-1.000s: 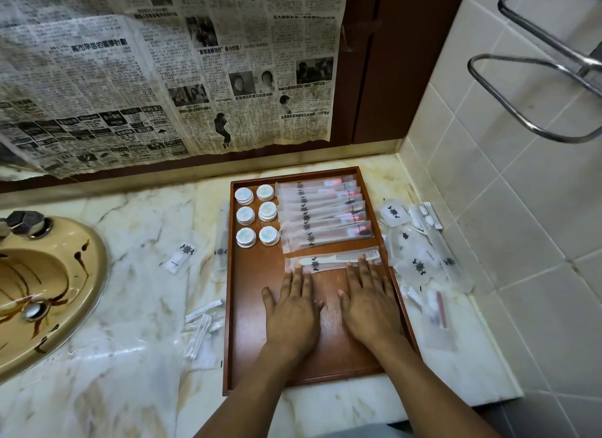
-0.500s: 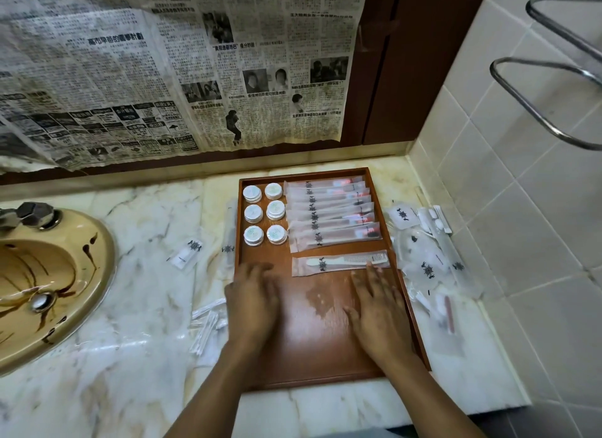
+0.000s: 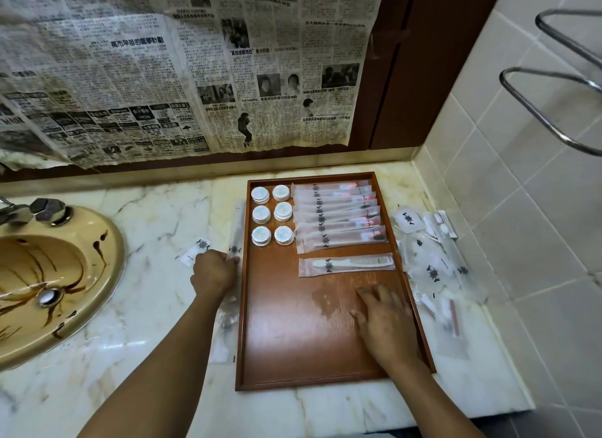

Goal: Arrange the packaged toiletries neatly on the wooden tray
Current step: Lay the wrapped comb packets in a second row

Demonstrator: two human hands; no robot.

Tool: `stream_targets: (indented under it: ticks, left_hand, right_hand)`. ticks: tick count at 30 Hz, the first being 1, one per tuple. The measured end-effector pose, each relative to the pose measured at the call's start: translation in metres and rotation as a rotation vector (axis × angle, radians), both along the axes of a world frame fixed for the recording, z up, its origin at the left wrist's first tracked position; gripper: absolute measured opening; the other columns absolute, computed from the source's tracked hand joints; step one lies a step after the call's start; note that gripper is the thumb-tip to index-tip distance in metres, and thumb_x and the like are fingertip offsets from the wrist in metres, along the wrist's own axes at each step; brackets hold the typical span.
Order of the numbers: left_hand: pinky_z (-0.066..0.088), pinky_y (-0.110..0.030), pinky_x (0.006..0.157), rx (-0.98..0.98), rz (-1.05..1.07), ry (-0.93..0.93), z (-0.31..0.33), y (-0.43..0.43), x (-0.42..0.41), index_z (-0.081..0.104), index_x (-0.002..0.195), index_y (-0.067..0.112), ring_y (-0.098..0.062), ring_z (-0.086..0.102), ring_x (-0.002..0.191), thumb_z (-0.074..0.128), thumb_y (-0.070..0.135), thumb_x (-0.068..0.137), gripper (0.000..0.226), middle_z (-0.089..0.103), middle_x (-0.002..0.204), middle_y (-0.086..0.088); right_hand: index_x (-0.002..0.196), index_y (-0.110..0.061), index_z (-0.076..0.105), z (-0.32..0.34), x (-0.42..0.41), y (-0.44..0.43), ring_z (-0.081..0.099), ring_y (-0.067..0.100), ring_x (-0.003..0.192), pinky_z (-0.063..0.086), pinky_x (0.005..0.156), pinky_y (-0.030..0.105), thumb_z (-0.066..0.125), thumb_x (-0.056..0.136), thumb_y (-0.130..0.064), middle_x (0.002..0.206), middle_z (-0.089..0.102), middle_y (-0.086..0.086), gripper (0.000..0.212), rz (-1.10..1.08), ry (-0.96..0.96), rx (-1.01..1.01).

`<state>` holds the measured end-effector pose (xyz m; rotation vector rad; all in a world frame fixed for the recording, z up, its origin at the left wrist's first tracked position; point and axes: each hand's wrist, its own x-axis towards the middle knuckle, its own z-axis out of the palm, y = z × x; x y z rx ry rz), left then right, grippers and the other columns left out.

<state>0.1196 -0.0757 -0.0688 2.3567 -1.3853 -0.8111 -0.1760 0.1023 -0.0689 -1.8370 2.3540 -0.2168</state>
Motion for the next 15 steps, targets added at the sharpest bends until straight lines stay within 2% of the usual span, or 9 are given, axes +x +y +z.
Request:
stream_targets:
  ticks: [3,7,11,13,15]
  left_hand:
    - [0.052,-0.042,0.091,-0.031,0.064,0.124,0.004,0.004,0.001,0.072,0.084,0.019,-0.03,0.065,0.091,0.067,0.034,0.092,0.018,0.071,0.085,-0.003]
    - [0.043,-0.031,0.078,-0.194,0.168,0.257,0.024,0.022,0.004,0.074,0.089,0.013,-0.03,0.066,0.092,0.066,0.021,0.092,0.011,0.072,0.085,-0.003]
    - [0.044,-0.028,0.083,-0.384,0.232,0.339,0.056,0.052,0.002,0.074,0.101,0.015,-0.021,0.065,0.093,0.069,0.02,0.092,0.012,0.073,0.095,-0.002]
    - [0.046,-0.024,0.083,-0.443,0.195,0.36,0.066,0.065,0.003,0.074,0.109,0.018,-0.015,0.068,0.093,0.069,0.02,0.092,0.018,0.075,0.098,0.0]
    - [0.046,-0.011,0.076,-0.454,0.102,0.375,0.072,0.076,0.003,0.075,0.11,0.022,-0.001,0.068,0.088,0.071,0.019,0.091,0.02,0.075,0.096,0.005]
  right_hand:
    - [0.127,-0.025,0.066,0.002,0.001,0.001,0.057,0.023,0.108,0.051,0.091,0.042,0.075,0.083,-0.042,0.118,0.06,0.0,0.048,-0.01,-0.019,-0.003]
    - [0.13,-0.025,0.064,0.006,0.002,0.002,0.057,0.024,0.111,0.05,0.093,0.042,0.073,0.085,-0.042,0.121,0.06,0.0,0.049,-0.02,-0.044,-0.008]
    - [0.133,-0.025,0.063,0.008,-0.001,0.0,0.057,0.024,0.112,0.05,0.095,0.041,0.073,0.085,-0.04,0.123,0.06,0.0,0.052,-0.013,-0.097,0.02]
    - [0.137,-0.025,0.06,0.013,-0.004,-0.003,0.056,0.025,0.117,0.045,0.101,0.037,0.073,0.087,-0.035,0.129,0.06,0.0,0.054,-0.033,-0.206,0.041]
    - [0.14,-0.022,0.057,0.023,-0.008,-0.006,0.057,0.023,0.122,0.041,0.101,0.028,0.073,0.089,-0.027,0.134,0.061,0.0,0.053,-0.116,-0.419,0.002]
